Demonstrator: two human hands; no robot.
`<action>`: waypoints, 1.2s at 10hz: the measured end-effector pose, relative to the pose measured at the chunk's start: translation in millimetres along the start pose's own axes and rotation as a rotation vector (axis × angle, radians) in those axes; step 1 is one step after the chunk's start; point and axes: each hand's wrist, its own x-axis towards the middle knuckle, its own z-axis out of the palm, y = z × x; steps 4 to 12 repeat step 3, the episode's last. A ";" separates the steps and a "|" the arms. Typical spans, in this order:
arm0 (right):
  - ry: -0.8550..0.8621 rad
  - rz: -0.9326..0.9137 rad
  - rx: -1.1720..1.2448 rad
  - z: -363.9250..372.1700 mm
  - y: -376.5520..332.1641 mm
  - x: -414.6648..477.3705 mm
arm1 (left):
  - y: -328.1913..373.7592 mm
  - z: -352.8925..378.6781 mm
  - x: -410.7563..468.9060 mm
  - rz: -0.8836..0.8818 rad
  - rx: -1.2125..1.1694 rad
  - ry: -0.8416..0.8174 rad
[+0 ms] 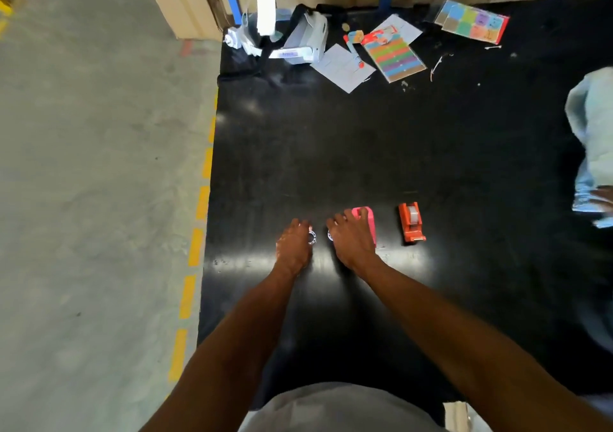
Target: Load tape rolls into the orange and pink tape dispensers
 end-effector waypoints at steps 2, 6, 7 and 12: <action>-0.053 -0.012 -0.005 3.3 -3.1 4.0 | 1.3 -4.7 2.6 -0.010 -0.050 -0.028; -0.008 -0.027 0.002 3.3 0.9 3.4 | 2.8 -6.9 1.0 -0.021 -0.062 -0.054; -0.008 -0.027 0.002 3.3 0.9 3.4 | 2.8 -6.9 1.0 -0.021 -0.062 -0.054; -0.008 -0.027 0.002 3.3 0.9 3.4 | 2.8 -6.9 1.0 -0.021 -0.062 -0.054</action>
